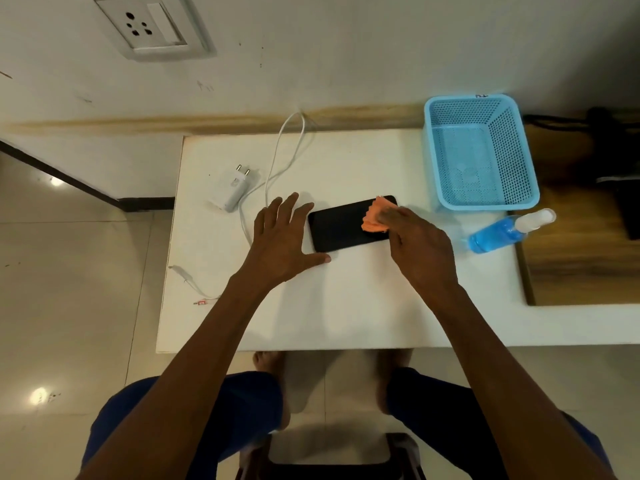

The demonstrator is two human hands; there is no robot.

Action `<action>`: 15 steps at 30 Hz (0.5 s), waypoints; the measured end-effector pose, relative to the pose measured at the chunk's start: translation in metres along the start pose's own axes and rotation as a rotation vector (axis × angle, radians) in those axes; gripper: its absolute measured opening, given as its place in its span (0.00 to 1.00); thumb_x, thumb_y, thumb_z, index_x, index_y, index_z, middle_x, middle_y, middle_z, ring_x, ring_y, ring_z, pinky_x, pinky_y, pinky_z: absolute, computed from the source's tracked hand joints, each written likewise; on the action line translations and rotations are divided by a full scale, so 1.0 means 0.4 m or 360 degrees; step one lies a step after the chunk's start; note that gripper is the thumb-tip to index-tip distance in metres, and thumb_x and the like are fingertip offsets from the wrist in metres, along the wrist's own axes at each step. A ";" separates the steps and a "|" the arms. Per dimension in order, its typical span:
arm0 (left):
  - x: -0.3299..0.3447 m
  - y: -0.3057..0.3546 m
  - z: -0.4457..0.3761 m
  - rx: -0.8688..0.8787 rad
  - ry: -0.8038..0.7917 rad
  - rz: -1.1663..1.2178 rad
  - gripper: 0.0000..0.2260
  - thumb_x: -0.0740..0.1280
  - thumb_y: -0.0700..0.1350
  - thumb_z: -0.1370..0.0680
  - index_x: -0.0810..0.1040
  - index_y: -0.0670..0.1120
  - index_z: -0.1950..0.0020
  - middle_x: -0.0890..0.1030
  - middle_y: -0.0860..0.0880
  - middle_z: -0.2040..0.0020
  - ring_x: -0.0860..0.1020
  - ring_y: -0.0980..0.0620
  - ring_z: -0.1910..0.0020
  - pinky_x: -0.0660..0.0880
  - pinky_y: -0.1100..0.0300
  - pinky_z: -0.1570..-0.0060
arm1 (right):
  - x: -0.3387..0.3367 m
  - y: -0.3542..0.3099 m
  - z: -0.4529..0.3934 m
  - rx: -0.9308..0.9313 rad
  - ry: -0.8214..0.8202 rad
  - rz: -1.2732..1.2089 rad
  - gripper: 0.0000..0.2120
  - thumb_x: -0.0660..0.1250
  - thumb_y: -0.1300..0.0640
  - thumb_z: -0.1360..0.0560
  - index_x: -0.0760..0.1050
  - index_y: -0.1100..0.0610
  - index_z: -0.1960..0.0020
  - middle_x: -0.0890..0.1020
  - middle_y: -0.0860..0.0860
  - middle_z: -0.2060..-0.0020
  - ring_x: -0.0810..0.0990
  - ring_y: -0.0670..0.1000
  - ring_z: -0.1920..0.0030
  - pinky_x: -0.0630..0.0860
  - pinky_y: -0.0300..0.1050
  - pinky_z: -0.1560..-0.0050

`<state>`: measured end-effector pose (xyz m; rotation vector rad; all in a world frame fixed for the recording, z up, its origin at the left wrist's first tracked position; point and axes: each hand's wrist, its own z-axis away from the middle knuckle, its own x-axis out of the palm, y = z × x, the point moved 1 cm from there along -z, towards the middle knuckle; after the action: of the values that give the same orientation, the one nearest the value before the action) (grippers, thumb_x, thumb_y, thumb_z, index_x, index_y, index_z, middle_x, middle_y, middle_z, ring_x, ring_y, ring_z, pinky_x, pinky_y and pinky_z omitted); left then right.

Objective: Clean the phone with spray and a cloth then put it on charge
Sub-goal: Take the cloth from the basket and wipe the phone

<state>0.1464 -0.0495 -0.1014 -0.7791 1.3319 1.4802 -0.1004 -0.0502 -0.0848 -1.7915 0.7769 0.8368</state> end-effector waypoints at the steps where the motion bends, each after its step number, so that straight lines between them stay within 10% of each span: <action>1: 0.005 0.000 0.003 0.0013 -0.0003 -0.0029 0.44 0.71 0.68 0.31 0.58 0.52 0.22 0.54 0.46 0.20 0.50 0.42 0.21 0.47 0.47 0.25 | 0.000 0.000 0.012 -0.0057 -0.0021 0.0018 0.19 0.70 0.70 0.26 0.81 0.57 0.38 0.84 0.51 0.42 0.79 0.42 0.41 0.65 0.26 0.38; 6: 0.019 -0.008 0.014 0.0048 0.0055 -0.0103 0.40 0.69 0.65 0.28 0.60 0.51 0.22 0.55 0.44 0.20 0.53 0.40 0.22 0.50 0.46 0.26 | 0.007 0.011 0.047 -0.0278 -0.0087 0.0192 0.22 0.70 0.72 0.27 0.78 0.62 0.34 0.78 0.57 0.33 0.78 0.56 0.34 0.76 0.52 0.35; 15: 0.022 -0.021 0.012 0.0007 0.0112 -0.0039 0.38 0.70 0.66 0.30 0.63 0.55 0.24 0.57 0.43 0.21 0.54 0.39 0.22 0.53 0.43 0.26 | 0.029 -0.014 0.086 -0.0104 -0.0128 0.0407 0.23 0.67 0.74 0.28 0.77 0.64 0.33 0.78 0.58 0.34 0.77 0.60 0.33 0.75 0.52 0.35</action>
<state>0.1519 -0.0432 -0.1114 -0.8490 1.3728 1.4419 -0.0961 -0.0177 -0.1017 -1.7261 0.9483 1.1061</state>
